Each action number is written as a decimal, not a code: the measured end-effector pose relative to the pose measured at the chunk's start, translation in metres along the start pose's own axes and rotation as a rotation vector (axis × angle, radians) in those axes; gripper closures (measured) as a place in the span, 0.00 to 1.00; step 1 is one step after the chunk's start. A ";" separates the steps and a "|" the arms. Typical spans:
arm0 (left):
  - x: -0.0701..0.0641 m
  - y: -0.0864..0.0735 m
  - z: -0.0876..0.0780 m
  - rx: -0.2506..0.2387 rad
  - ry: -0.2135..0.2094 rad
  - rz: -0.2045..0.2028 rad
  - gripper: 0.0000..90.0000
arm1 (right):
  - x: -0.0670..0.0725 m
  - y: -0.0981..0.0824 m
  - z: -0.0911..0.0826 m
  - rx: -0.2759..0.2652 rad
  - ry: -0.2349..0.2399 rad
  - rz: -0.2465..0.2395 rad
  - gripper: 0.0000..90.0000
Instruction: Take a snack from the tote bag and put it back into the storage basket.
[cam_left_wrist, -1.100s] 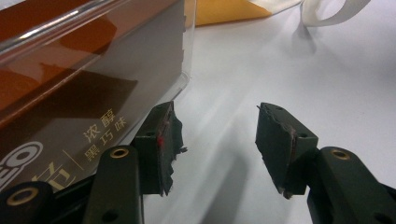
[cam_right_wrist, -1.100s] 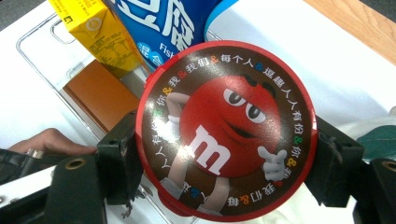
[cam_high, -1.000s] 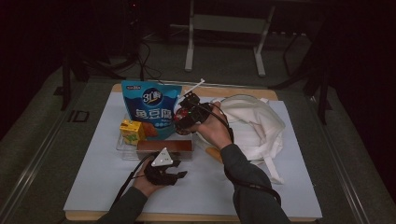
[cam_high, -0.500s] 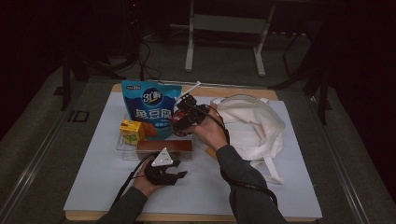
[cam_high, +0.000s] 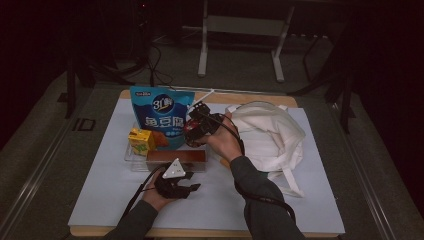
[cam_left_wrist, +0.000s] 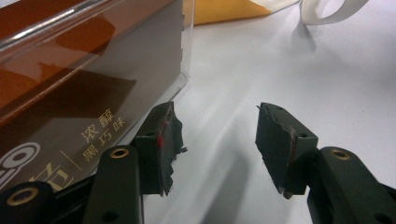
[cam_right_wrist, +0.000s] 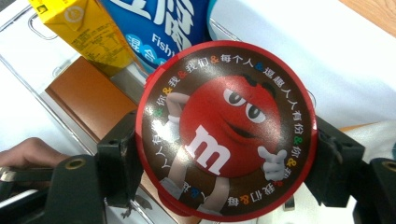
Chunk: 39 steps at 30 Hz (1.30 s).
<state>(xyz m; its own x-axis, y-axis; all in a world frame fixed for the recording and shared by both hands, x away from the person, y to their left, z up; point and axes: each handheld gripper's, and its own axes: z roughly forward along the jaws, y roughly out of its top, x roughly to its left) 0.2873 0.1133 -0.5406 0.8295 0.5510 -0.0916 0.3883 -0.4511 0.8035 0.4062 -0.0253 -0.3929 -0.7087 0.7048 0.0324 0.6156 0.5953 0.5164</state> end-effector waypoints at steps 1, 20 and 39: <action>0.000 0.000 0.000 0.000 0.001 0.001 0.53 | -0.001 0.000 0.001 0.000 -0.001 0.001 0.29; 0.000 0.000 0.000 0.004 0.000 0.004 0.53 | -0.007 -0.005 0.016 0.028 -0.026 0.034 0.29; 0.000 0.000 0.000 0.007 0.000 0.006 0.53 | -0.006 -0.006 0.028 0.052 -0.066 0.048 0.28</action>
<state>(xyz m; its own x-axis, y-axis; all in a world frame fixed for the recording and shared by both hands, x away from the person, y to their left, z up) 0.2875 0.1134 -0.5404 0.8321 0.5479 -0.0868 0.3859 -0.4592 0.8001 0.4168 -0.0224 -0.4204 -0.6546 0.7559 -0.0012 0.6666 0.5780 0.4706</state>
